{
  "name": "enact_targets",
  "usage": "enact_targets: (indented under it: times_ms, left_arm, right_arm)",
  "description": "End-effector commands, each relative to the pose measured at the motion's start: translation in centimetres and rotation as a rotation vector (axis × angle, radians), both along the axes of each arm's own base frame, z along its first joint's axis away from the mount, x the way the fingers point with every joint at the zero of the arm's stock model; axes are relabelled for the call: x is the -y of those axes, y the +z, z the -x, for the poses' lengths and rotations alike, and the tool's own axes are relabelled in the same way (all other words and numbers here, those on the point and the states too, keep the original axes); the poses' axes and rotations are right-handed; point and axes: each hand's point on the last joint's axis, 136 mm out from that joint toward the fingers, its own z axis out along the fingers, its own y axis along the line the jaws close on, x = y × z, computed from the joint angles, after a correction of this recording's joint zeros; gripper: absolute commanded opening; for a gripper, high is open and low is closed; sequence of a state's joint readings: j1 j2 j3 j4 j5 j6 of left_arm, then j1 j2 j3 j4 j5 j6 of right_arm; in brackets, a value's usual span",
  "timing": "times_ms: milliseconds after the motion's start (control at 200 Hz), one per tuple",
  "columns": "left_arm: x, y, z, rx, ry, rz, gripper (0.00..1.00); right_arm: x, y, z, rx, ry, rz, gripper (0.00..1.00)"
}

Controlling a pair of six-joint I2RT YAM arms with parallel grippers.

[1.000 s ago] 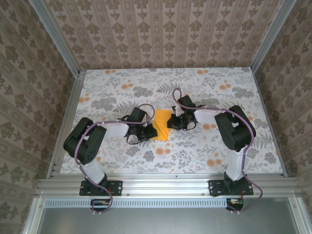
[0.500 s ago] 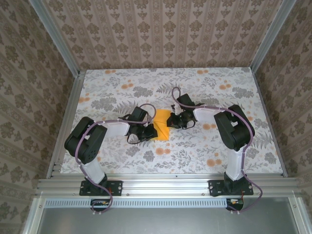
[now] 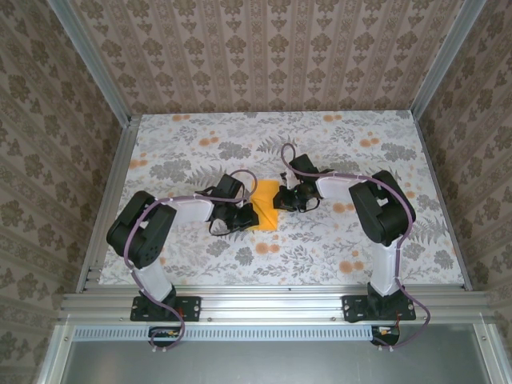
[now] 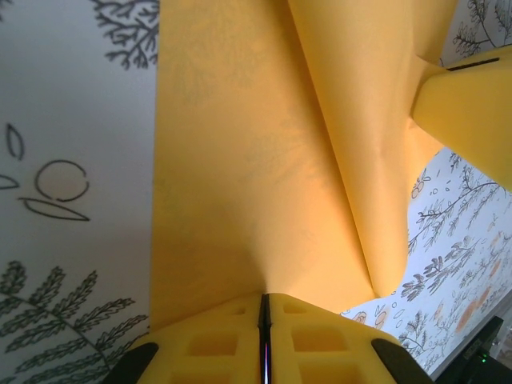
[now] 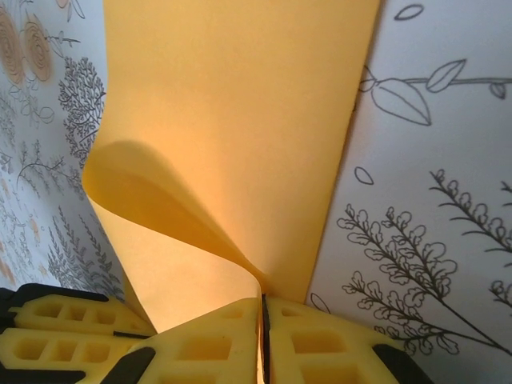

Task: Fold a paper plane with a square sheet of paper (pick it up from the middle)
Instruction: Fold the triangle a second time at the center of the table.

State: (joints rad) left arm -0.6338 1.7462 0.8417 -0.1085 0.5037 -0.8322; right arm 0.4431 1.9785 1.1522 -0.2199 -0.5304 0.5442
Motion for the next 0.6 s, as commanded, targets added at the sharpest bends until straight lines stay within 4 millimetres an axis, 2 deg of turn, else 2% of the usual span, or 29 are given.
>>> enact_targets:
  times_ms: [0,185,595]
  left_arm:
    - [-0.8,-1.5,1.1,-0.043,-0.024,-0.065,0.11]
    - [-0.8,-1.5,1.2,-0.043,-0.028,-0.065,0.11]
    - [-0.9,-1.7,1.2,-0.047,-0.031,-0.074,0.11]
  right_arm:
    - [-0.1,-0.5,0.2,-0.022,0.021,0.014,0.12]
    - [-0.3,-0.5,0.0,-0.023,0.017,0.009,0.12]
    - [-1.6,0.8,-0.2,0.002,0.037,-0.083,0.11]
